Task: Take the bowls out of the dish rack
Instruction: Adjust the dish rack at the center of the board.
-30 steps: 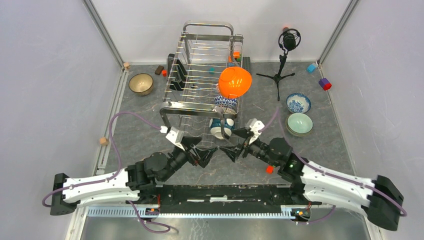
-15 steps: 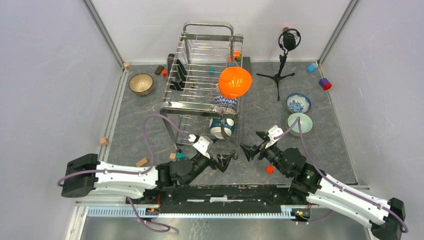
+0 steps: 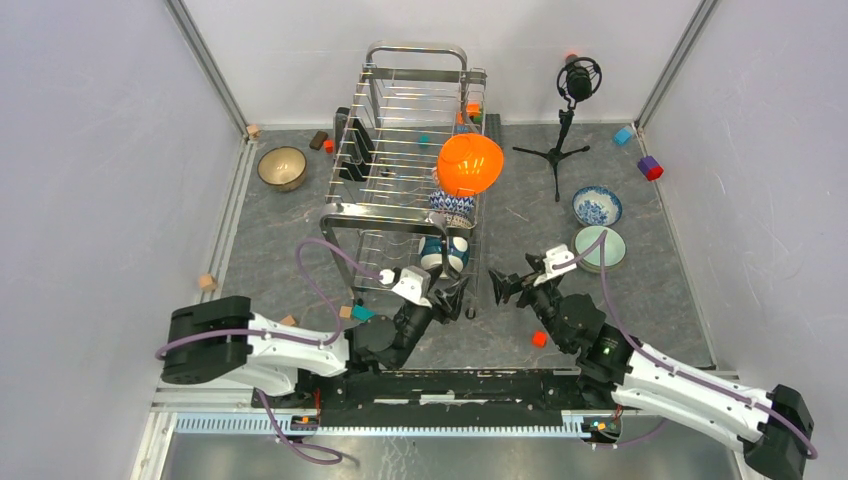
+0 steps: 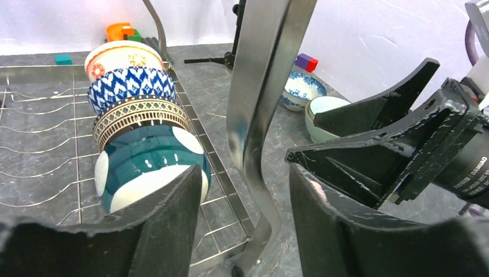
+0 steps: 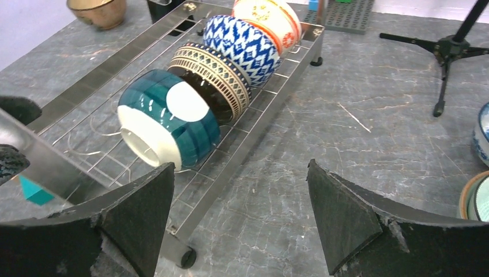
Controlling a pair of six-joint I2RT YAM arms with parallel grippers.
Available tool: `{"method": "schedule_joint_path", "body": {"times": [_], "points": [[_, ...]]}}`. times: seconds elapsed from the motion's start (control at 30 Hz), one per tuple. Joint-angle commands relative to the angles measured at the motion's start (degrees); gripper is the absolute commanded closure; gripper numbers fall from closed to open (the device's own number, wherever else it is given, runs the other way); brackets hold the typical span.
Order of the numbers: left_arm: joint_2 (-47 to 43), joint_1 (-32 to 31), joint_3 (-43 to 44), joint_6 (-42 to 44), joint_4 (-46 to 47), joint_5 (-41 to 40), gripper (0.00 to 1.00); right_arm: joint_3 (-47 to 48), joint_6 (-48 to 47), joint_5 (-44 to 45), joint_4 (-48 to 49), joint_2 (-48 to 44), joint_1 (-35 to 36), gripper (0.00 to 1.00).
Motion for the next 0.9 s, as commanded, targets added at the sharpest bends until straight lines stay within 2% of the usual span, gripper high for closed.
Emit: {"method": "schedule_joint_path", "body": {"times": [0.0, 0.13, 0.23, 0.33, 0.5, 0.67, 0.87], "points": [[4.25, -0.16, 2.79, 3.96, 11.75, -4.85, 0.43, 1.57, 1.12, 6.23, 8.46, 3.23, -0.62, 0.11], [5.72, -0.21, 1.65, 3.31, 13.54, -6.82, 0.62, 2.8, 0.99, 8.35, 14.15, 7.75, -4.34, 0.12], [4.61, -0.21, 0.33, 2.76, 12.86, -7.23, 0.69, 0.87, 1.02, 8.84, 23.84, 12.04, -9.26, 0.13], [1.71, -0.17, -0.83, 1.91, 8.83, -6.97, 0.76, -1.42, 0.23, 3.48, 37.94, 18.58, -15.93, 0.15], [-4.05, -0.24, -2.47, -0.16, 0.66, -6.79, 0.86, 3.93, -2.47, -5.69, 50.1, 33.58, -22.59, 0.16], [-10.19, -0.23, -2.98, -2.02, -7.73, -6.45, 0.93, 13.28, -2.29, -14.19, 55.14, 47.56, -26.06, 0.16], [-16.93, -0.22, -3.17, -6.63, -19.77, -4.71, 0.95, 25.68, -4.22, -19.67, 53.51, 59.16, -26.79, 0.13]]}}
